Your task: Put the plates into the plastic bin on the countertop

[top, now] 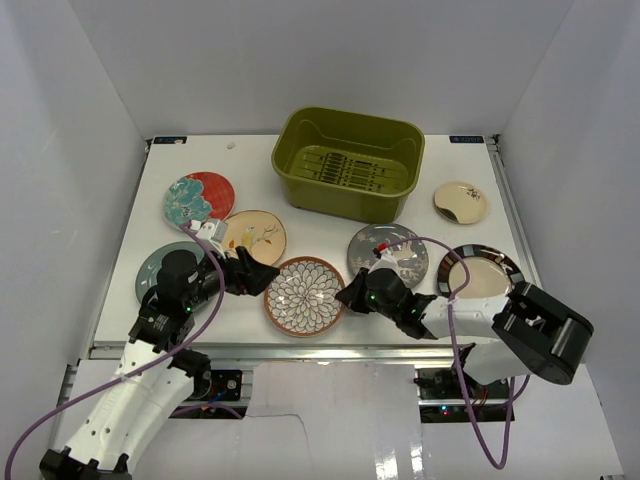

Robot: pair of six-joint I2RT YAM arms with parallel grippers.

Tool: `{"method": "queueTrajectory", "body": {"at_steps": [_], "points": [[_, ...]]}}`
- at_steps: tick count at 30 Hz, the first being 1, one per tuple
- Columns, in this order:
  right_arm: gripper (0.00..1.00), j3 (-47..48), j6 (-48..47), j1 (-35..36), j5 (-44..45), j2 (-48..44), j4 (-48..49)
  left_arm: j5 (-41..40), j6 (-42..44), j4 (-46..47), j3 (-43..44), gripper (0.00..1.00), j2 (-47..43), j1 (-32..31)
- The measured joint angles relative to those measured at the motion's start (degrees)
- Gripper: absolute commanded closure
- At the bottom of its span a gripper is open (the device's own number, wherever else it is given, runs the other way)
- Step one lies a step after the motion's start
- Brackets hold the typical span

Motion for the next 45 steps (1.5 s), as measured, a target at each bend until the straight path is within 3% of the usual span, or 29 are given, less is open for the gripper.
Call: {"method": "queueTrajectory", "body": {"at_steps": [4, 8, 11, 14, 19, 26, 36, 45], "points": [[0.92, -0.9, -2.0, 0.3, 1.0, -7.4, -5.1, -0.2, 0.0, 0.0, 0.0, 0.02, 0.0, 0.1], [0.92, 0.0, -8.6, 0.3, 3.5, -22.5, -19.7, -0.3, -0.1, -0.1, 0.0, 0.02, -0.1, 1.1], [0.92, 5.6, -14.7, -0.7, 6.1, -30.3, -29.1, -0.7, -0.2, -0.2, 0.0, 0.02, -0.4, 2.6], [0.92, 14.9, -19.7, -6.1, 5.2, -31.1, -33.9, -1.1, -0.2, -0.2, 0.0, 0.02, -0.7, 3.1], [0.92, 33.4, -22.9, -21.6, -0.4, -22.5, -33.1, -1.2, -0.4, -0.2, 0.0, 0.02, -0.6, 3.1], [0.92, 53.1, -24.0, -32.7, -6.2, -2.9, -30.2, -1.0, -0.5, -0.2, 0.0, 0.02, -0.3, 3.1], [0.92, 68.7, -24.1, -36.8, -13.0, 21.8, -33.9, -0.7, -0.6, -0.2, 0.0, 0.02, 0.4, 2.7], [0.92, 72.2, -24.3, -36.8, -14.8, 33.5, -34.8, -0.4, -0.6, -0.2, 0.0, 0.02, 0.7, 2.2]]}}
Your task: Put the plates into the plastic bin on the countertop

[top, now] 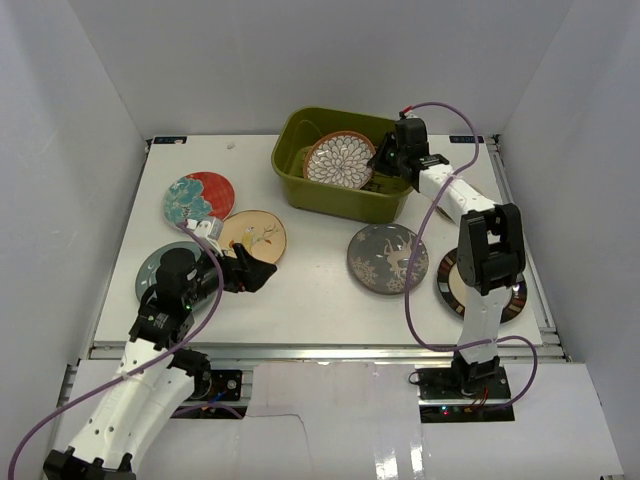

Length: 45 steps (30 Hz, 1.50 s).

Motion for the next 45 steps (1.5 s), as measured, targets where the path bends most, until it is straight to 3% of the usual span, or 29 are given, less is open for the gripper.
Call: {"method": "queueTrajectory", "body": {"at_steps": [7, 12, 18, 26, 27, 29, 33, 39, 45], "points": [[0.91, 0.0, -1.2, 0.0, 1.8, 4.5, -1.1, 0.1, 0.0, 0.1, 0.0, 0.02, 0.6, 0.0], [0.61, 0.1, -1.4, 0.1, 3.3, 4.5, -1.8, 2.8, -0.6, 1.8, 0.0, 0.02, 5.5, 0.0], [0.43, 1.3, -2.7, 0.8, 3.9, 4.6, -2.2, 7.1, -6.4, 5.6, 0.7, 0.10, 16.3, -0.3], [0.00, 1.3, -3.7, 1.6, 3.6, 4.4, -2.7, 2.0, -13.1, 11.0, 3.2, 0.20, 28.6, -7.6], [0.07, 1.4, -4.1, 1.7, 3.9, 4.2, -3.2, 0.6, -13.6, 11.7, 4.1, 0.21, 31.0, -9.6], [0.10, 1.6, -4.9, 1.9, 4.1, 3.5, -3.6, -1.9, -14.4, 12.7, 6.3, 0.22, 36.2, -14.1], [0.10, 2.7, -6.5, 2.3, 4.6, -0.5, -4.7, -6.3, -15.3, 14.8, 10.5, 0.25, 45.5, -20.0], [0.08, 0.7, -8.2, 2.4, 2.3, -13.3, -2.7, -12.4, -17.2, 18.2, 15.7, 0.26, 55.5, -23.6], [0.06, -15.4, -7.1, 2.7, -4.4, -32.7, 6.3, -16.4, -18.7, 24.5, 19.6, 0.29, 64.6, -25.7]]}}
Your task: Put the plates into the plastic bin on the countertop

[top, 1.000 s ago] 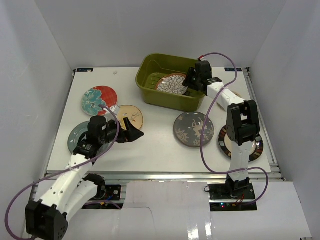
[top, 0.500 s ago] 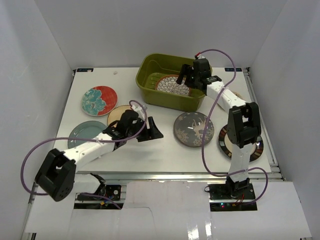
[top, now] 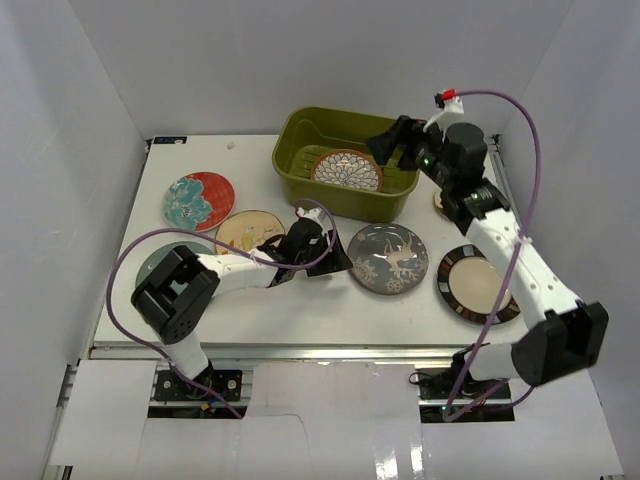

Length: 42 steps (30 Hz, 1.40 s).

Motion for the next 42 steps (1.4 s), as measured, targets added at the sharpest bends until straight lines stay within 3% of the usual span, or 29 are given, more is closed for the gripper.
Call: {"method": "queueTrajectory", "body": {"at_steps": [7, 11, 14, 15, 17, 24, 28, 34, 42], "points": [[0.03, -25.7, 3.8, 1.9, -5.3, -18.0, 8.5, -0.6, -2.2, 6.8, 2.7, 0.34, 8.6, 0.0], [0.01, -36.2, 6.0, 2.2, -7.3, -23.6, 8.7, 0.2, -3.2, 10.7, 5.5, 0.44, 12.8, 0.0], [0.00, -40.6, 7.3, 2.3, -8.2, -27.1, 8.7, 1.0, -4.0, 12.9, 7.1, 0.70, 15.7, 0.0], [0.00, -41.5, 7.4, 2.3, -8.3, -28.2, 8.7, 1.1, -4.3, 13.4, 7.2, 0.89, 16.3, 0.0], [0.00, -42.5, 7.8, 2.3, -8.8, -30.1, 8.4, 1.5, -6.0, 14.7, 7.1, 1.00, 16.7, 0.2], [0.02, -43.4, 7.3, 2.3, -11.9, -35.0, 5.5, 1.0, -5.7, 15.5, 1.7, 1.00, 8.4, 0.0], [0.10, -43.4, 5.5, 2.4, -12.6, -37.9, 0.2, 1.0, -3.1, 9.6, -5.6, 1.00, -3.0, 0.0], [0.10, -45.1, 3.1, 2.3, -12.6, -41.0, -4.1, 1.8, -1.1, -0.2, -13.7, 1.00, -23.0, 1.3], [0.10, -49.7, 1.0, 2.2, -13.2, -40.7, -7.2, 4.5, -2.4, -4.8, -15.7, 1.00, -41.7, 6.1]]}}
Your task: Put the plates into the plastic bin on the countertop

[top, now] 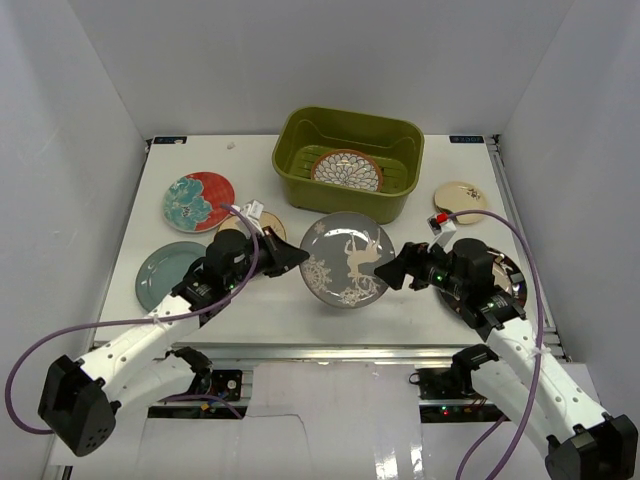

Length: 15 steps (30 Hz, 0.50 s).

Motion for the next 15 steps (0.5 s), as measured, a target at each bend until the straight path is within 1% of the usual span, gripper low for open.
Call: {"method": "queueTrajectory", "body": {"at_steps": [6, 7, 8, 9, 10, 11, 13, 15], "points": [[0.09, 0.0, -0.7, 0.0, -0.7, 0.7, -0.1, 4.1, -0.9, 0.0, 0.0, 1.00, -1.6, 2.5], [0.04, 0.0, -1.0, 0.0, -0.7, 0.8, -0.3, 4.8, -0.9, -0.2, 0.0, 1.00, -1.6, 2.8], [0.02, 0.0, -1.2, 0.0, -1.1, 0.8, -0.4, 5.6, -0.9, -0.3, 0.0, 1.00, -1.6, 3.1], [0.11, 0.0, -1.3, 0.0, -2.1, 0.8, -0.4, 6.5, -0.9, -0.2, 0.0, 1.00, -1.5, 3.4], [0.31, -0.1, -1.2, 0.0, -3.2, 0.8, 0.2, 7.5, -1.0, -0.1, 0.0, 1.00, -1.4, 3.7], [0.47, -0.3, -0.9, -0.1, -4.6, 0.9, 1.7, 8.4, -1.3, 0.3, 0.0, 1.00, -1.1, 3.9], [0.70, -1.4, 1.0, -0.1, -7.6, 1.0, 5.1, 9.7, -1.7, 1.5, 0.0, 1.00, -0.4, 4.1], [0.81, -2.8, 5.9, -0.7, -9.7, 1.4, 9.6, 9.8, -0.7, 1.5, -0.1, 1.00, 0.0, 4.7]]}}
